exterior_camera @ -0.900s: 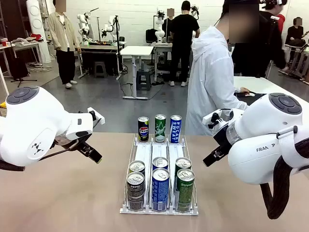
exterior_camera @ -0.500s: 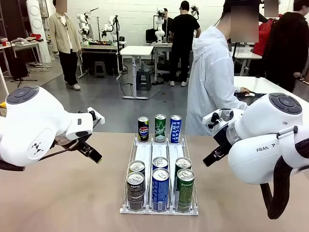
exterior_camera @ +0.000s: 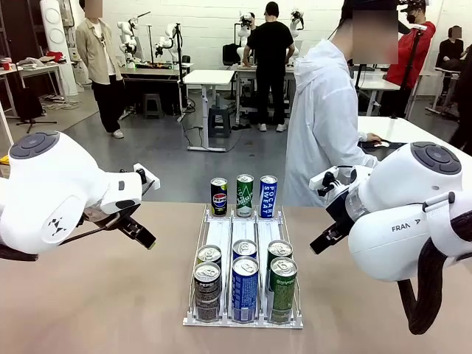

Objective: Retrieve and hand over the desired beverage to the person.
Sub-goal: Pick up a can of the same type that the person held from the Automatic Can Dispenser.

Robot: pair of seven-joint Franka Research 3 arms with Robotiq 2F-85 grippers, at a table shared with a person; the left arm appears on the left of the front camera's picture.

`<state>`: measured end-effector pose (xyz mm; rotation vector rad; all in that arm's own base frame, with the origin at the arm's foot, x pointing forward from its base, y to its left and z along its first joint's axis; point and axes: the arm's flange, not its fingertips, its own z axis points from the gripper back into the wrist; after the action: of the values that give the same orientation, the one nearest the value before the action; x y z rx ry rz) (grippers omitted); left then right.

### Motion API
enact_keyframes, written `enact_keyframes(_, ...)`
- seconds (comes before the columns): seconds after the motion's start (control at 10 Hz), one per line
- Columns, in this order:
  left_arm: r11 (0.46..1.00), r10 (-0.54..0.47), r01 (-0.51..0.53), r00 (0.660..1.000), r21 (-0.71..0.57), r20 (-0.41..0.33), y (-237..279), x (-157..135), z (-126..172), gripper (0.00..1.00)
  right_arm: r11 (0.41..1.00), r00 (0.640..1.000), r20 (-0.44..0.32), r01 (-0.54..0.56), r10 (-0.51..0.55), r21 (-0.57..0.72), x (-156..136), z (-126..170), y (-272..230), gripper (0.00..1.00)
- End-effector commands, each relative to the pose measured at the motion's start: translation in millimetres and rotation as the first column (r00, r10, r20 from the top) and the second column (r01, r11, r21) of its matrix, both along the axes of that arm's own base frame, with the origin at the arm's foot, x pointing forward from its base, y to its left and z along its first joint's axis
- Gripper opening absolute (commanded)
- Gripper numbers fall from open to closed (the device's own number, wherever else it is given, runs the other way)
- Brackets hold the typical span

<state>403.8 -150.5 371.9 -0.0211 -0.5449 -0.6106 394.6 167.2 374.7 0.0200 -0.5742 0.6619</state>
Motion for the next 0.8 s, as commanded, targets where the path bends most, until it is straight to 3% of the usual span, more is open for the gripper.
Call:
enact_keyframes(0.0, 1.000, 0.000, 0.000, 1.000, 0.000, 0.000, 0.1, 0.0, 0.0, 1.00, 1.000, 1.000, 0.000, 0.000, 0.000, 0.000, 0.0, -0.1, -0.1, 1.00)
enact_keyframes(0.7, 1.000, 0.000, 0.000, 1.000, 0.000, 0.000, 0.0, 0.0, 0.0, 1.00, 1.000, 1.000, 0.000, 0.000, 0.000, 0.000, 0.0, 0.0, 0.0, 1.00)
